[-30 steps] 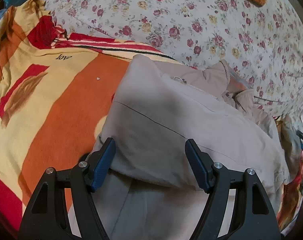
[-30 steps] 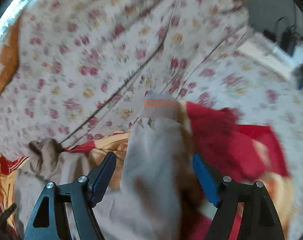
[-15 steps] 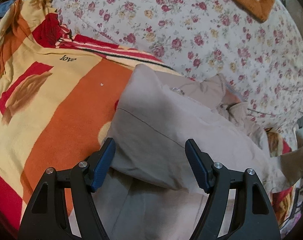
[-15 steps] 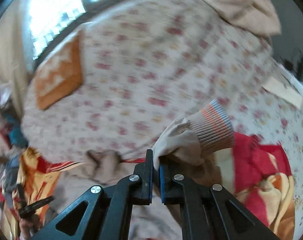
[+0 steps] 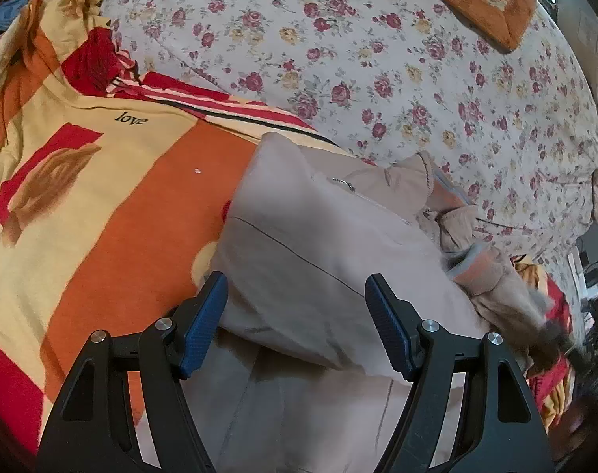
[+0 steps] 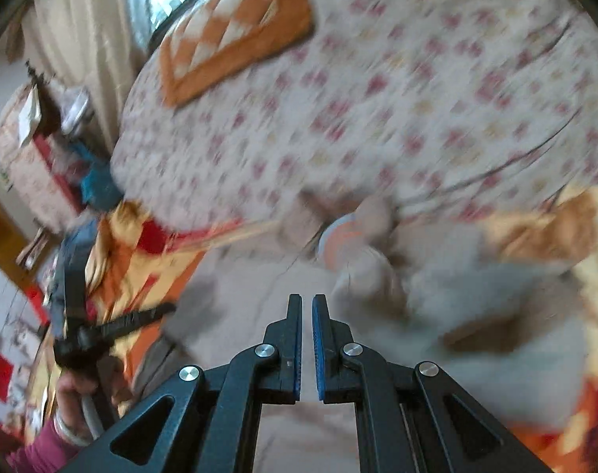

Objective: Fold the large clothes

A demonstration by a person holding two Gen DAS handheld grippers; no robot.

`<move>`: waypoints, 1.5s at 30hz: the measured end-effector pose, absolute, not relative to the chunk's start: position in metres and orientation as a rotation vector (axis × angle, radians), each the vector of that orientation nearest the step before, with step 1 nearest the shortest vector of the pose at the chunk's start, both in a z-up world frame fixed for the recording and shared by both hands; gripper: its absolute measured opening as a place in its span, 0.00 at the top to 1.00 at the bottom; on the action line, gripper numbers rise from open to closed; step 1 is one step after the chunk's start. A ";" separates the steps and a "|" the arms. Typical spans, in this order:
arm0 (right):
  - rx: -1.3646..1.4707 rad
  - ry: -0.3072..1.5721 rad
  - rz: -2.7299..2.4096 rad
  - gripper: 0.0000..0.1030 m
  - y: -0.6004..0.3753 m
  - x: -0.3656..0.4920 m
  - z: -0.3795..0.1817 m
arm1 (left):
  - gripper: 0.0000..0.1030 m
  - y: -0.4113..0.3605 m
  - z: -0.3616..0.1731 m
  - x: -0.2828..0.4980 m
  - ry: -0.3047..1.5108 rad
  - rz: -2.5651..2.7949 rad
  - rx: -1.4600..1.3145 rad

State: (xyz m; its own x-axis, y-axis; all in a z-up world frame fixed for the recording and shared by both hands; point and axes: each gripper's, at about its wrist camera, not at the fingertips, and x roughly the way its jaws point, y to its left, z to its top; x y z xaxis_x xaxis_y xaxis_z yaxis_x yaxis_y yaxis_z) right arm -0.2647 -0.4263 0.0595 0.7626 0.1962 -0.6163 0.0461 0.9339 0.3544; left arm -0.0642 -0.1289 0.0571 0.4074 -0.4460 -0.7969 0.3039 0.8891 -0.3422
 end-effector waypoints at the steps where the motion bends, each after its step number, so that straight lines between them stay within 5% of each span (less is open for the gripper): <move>1: 0.342 0.746 0.113 0.95 -0.417 -0.259 0.050 | 0.30 -0.130 0.057 -0.065 1.051 -0.481 -0.151; 8: 0.217 0.782 0.100 0.94 -0.402 -0.275 0.051 | 0.30 -0.134 0.063 -0.070 1.042 -0.554 -0.166; 9: 0.211 0.761 0.082 0.87 -0.407 -0.279 0.059 | 0.30 -0.135 0.063 -0.070 1.040 -0.560 -0.166; 12: 0.114 0.703 -0.040 0.18 -0.417 -0.277 0.081 | 0.30 -0.140 0.061 -0.071 1.048 -0.558 -0.155; 13: 0.085 0.690 -0.053 0.12 -0.417 -0.272 0.085 | 0.30 -0.141 0.059 -0.071 1.054 -0.558 -0.152; 18: -0.105 0.819 -0.115 0.13 -0.413 -0.209 0.069 | 0.30 -0.140 0.056 -0.072 1.059 -0.549 -0.139; 20: -0.151 0.893 -0.115 0.36 -0.416 -0.191 0.047 | 0.30 -0.137 0.058 -0.070 1.056 -0.548 -0.146; 21: -0.170 0.943 -0.134 0.76 -0.418 -0.182 0.034 | 0.30 -0.135 0.059 -0.069 1.056 -0.548 -0.152; 22: -0.155 0.950 -0.145 0.89 -0.419 -0.182 0.032 | 0.30 -0.132 0.061 -0.068 1.054 -0.546 -0.163; 31: 0.119 0.549 -0.056 0.90 -0.357 -0.220 0.083 | 0.30 -0.107 0.079 -0.057 0.998 -0.533 -0.290; 35: 0.191 0.892 0.214 0.70 -0.329 -0.197 0.025 | 0.30 -0.106 0.071 -0.053 1.044 -0.572 -0.343; 38: 0.205 0.848 0.187 0.56 -0.347 -0.230 0.029 | 0.17 -0.106 0.070 -0.054 1.059 -0.628 -0.405; 43: 0.178 0.747 0.040 0.52 -0.401 -0.301 0.054 | 0.15 -0.124 0.066 -0.059 1.069 -0.649 -0.380; 45: 0.169 0.699 -0.059 0.43 -0.426 -0.330 0.058 | 0.15 -0.136 0.061 -0.063 1.085 -0.657 -0.342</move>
State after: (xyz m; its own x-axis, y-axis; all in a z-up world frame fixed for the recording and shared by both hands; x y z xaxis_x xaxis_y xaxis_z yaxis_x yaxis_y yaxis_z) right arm -0.3303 -0.4264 0.0581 0.7643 0.0028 -0.6449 0.1105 0.9847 0.1351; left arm -0.0625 -0.1360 0.0608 0.3048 -0.6443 -0.7014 0.3232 0.7627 -0.5602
